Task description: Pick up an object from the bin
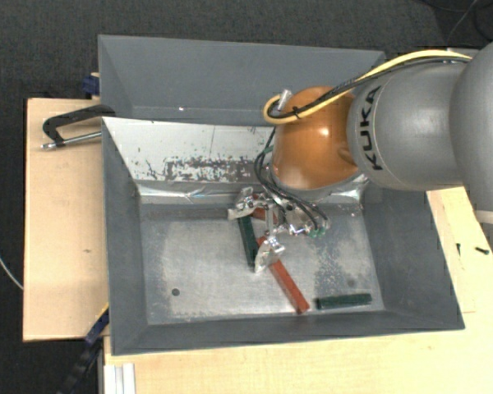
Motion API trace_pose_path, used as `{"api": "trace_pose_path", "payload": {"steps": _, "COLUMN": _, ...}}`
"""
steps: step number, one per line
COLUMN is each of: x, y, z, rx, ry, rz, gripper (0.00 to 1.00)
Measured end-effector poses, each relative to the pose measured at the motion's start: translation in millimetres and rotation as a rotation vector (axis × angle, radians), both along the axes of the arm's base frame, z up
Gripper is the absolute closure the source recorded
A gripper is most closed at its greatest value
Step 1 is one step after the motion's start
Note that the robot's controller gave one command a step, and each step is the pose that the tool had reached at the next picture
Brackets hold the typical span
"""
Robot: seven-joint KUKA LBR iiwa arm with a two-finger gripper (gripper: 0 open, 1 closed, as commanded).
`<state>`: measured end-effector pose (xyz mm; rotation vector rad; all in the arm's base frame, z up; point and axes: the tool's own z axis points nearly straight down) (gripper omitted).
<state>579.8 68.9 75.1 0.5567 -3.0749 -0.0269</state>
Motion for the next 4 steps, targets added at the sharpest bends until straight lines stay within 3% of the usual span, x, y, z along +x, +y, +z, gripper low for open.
{"api": "trace_pose_path", "payload": {"steps": 1, "x": 2.4, "y": -15.0, "z": 1.0, "rx": -0.008, "ry": -0.015, "rz": 0.45, "gripper": 1.0}}
{"api": "trace_pose_path", "payload": {"steps": 2, "x": 10.5, "y": -14.8, "z": 3.2, "rx": -0.008, "ry": -0.015, "rz": 0.605, "gripper": 1.0}}
{"api": "trace_pose_path", "payload": {"steps": 3, "x": -7.9, "y": -15.0, "z": 43.0, "rx": -0.003, "ry": -0.017, "rz": 0.607, "gripper": 1.0}}
{"api": "trace_pose_path", "payload": {"steps": 4, "x": -10.8, "y": -28.1, "z": 95.3, "rx": 0.0, "ry": -0.033, "rz": 1.331, "gripper": 1.0}}
